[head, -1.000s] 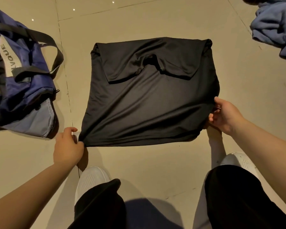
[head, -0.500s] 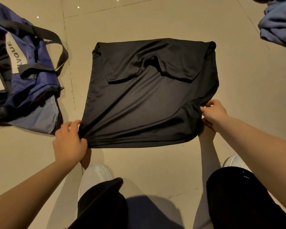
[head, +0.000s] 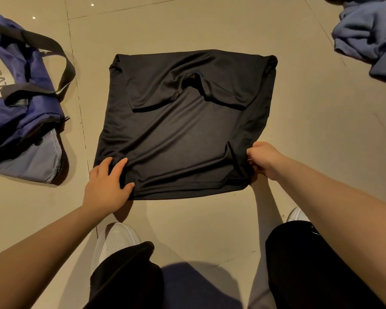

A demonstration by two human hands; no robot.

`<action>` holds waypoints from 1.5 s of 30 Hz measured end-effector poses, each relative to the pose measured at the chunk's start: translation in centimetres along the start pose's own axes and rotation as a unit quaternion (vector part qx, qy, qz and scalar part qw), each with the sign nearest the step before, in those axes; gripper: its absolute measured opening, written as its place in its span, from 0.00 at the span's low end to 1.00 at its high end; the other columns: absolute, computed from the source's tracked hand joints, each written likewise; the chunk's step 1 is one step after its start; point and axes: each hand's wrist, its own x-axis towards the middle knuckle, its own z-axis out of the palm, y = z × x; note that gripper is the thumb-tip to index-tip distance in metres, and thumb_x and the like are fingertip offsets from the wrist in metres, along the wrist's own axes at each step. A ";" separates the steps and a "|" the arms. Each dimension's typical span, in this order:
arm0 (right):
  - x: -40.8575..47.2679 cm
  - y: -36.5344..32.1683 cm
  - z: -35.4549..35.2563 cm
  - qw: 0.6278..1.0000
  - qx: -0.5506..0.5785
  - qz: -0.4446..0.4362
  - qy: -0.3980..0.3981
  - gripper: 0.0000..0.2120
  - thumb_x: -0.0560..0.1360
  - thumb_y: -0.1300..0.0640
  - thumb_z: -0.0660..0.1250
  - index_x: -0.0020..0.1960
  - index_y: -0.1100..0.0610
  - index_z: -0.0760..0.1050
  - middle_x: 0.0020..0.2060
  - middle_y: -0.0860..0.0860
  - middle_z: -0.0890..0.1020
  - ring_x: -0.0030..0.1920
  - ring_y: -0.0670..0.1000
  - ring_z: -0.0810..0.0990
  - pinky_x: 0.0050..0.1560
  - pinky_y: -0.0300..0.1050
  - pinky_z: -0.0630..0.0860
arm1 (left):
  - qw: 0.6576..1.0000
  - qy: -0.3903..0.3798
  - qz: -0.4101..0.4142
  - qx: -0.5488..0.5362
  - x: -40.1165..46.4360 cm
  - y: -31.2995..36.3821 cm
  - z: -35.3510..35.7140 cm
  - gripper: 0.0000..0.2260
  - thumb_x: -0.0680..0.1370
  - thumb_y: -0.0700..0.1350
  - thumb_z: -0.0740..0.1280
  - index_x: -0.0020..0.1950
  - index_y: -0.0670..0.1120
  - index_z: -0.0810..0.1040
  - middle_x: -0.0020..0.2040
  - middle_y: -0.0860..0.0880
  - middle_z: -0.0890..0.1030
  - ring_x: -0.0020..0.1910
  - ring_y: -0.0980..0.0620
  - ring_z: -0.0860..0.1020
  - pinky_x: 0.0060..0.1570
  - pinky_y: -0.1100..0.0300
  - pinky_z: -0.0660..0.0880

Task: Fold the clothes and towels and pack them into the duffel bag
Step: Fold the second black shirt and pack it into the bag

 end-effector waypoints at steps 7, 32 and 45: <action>-0.9 0.3 0.4 0.995 0.032 -0.092 -0.004 0.16 0.78 0.65 0.60 0.64 0.54 0.67 0.54 0.55 0.76 0.47 0.57 0.78 0.45 0.48 0.78 | 1.000 0.027 0.013 0.005 -0.1 1.3 0.1 0.31 0.76 0.48 0.69 0.76 0.50 0.61 0.76 0.41 0.58 0.74 0.39 0.55 0.71 0.39 0.58; -2.1 7.8 -7.9 0.972 -0.171 -0.017 0.158 0.16 0.78 0.44 0.62 0.56 0.55 0.69 0.49 0.54 0.78 0.47 0.57 0.77 0.47 0.50 0.75 | 0.909 0.046 0.399 0.114 -1.2 2.3 2.5 0.18 0.72 0.47 0.68 0.61 0.45 0.77 0.60 0.41 0.75 0.54 0.39 0.75 0.42 0.46 0.77; -3.8 9.6 -8.2 0.885 -0.406 -0.158 0.166 0.23 0.72 0.64 0.68 0.64 0.58 0.66 0.56 0.60 0.73 0.47 0.61 0.75 0.40 0.50 0.72 | 0.897 0.045 0.434 0.074 -2.0 2.7 1.8 0.15 0.75 0.51 0.62 0.56 0.45 0.79 0.49 0.46 0.78 0.42 0.45 0.78 0.37 0.55 0.76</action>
